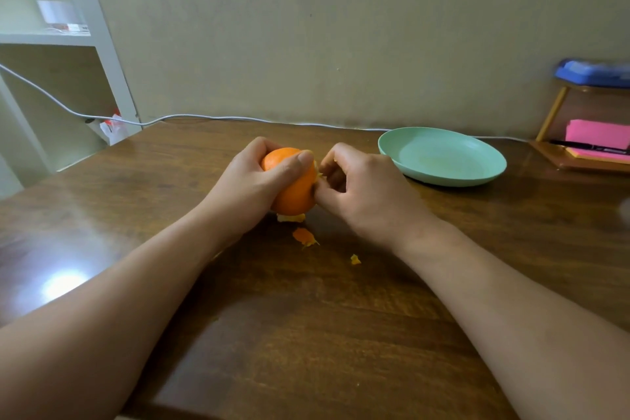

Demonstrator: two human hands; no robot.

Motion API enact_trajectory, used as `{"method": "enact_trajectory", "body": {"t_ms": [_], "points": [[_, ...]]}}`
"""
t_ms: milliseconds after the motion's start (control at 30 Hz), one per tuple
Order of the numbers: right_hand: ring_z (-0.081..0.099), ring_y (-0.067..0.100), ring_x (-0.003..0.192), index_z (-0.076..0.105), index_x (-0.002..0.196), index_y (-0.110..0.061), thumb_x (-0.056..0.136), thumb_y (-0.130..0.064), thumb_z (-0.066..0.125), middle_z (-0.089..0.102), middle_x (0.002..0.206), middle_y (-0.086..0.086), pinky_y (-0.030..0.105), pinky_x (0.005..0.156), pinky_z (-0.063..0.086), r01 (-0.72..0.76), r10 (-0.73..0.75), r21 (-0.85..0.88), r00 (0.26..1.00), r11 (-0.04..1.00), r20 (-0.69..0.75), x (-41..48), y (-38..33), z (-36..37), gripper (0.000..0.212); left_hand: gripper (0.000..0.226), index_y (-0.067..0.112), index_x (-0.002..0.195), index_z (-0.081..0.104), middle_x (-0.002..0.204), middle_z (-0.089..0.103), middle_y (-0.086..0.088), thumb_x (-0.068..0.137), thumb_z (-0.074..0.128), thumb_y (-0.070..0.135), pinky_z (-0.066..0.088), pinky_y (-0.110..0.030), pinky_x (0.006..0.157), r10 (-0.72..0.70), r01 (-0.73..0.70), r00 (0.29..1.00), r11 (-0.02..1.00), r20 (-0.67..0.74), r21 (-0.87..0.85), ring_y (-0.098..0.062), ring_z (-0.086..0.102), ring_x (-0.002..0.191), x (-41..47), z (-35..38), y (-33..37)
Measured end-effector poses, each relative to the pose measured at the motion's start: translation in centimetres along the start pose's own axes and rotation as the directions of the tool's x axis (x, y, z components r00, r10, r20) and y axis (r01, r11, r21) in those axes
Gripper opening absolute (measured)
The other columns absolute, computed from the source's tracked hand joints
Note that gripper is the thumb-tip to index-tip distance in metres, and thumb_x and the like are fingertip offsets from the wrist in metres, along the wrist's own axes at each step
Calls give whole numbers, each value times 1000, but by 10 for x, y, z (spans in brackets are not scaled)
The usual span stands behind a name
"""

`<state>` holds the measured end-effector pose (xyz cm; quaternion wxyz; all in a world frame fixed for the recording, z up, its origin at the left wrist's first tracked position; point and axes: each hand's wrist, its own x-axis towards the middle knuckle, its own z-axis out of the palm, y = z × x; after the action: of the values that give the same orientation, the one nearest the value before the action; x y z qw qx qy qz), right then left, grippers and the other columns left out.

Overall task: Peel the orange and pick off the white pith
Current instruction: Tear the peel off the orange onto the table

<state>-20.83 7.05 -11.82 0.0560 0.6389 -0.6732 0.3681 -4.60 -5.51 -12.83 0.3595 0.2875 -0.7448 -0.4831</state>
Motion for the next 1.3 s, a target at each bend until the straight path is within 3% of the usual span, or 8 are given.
{"method": "enact_trajectory", "body": {"t_ms": [167,267,367,500,667,1000,1167,1300], "points": [[63,22,70,62,91,-21,98,-32,64,66,76,-1,47,63,55,20,-24,-76,999,997,-46,2,-2,3,13,63,31,119,63,117,68,1,75,71,76,61,-32,72,15,-14,1000,1000,-19,22,-18,71,102,0,2,0],[63,16,69,64,89,-23,96,-28,70,66,73,-5,45,63,55,-24,28,57,997,998,-73,0,-1,5,11,70,28,123,64,120,68,-3,74,72,77,59,-26,68,-12,12,1000,999,-19,-36,-20,71,104,1,2,-1],[68,17,71,70,93,-22,98,-24,73,70,77,-4,46,64,60,-94,115,254,991,963,-70,-2,1,5,6,85,28,127,65,126,68,-7,65,75,85,60,-34,76,-60,58,998,992,-7,-109,-27,71,111,3,-1,-2],[73,18,81,72,106,-20,103,-20,67,74,87,0,44,65,65,-160,169,424,985,891,18,-4,4,0,5,78,30,128,64,127,67,-6,70,74,81,61,-38,81,-74,75,997,986,9,-150,-28,71,113,4,-3,-1],[73,12,85,70,105,-28,100,-41,73,73,90,-8,43,71,65,-175,177,339,984,924,25,-6,4,4,14,69,31,127,61,125,65,-3,79,74,77,59,-30,74,-55,57,998,994,19,-91,-24,70,110,1,-3,1],[64,9,72,71,97,-25,97,-38,73,70,79,-9,37,65,56,-149,158,116,985,982,-69,-1,2,9,13,64,34,122,60,119,64,6,78,75,78,60,-34,76,68,-64,997,994,-44,83,-13,66,105,-3,2,0],[62,14,64,68,88,-23,92,-28,75,67,71,-5,40,59,55,-149,172,177,978,973,-120,1,-1,10,10,64,33,118,63,120,67,0,73,73,78,58,-23,66,39,-40,998,999,-46,-29,-16,69,103,-1,3,1],[73,20,67,71,89,-18,96,-13,72,75,74,2,42,61,64,-204,256,407,964,890,-78,2,1,5,8,68,30,123,65,124,67,-6,75,70,78,62,-42,84,1,-4,1000,989,-25,-149,-26,70,110,1,0,1]]}}
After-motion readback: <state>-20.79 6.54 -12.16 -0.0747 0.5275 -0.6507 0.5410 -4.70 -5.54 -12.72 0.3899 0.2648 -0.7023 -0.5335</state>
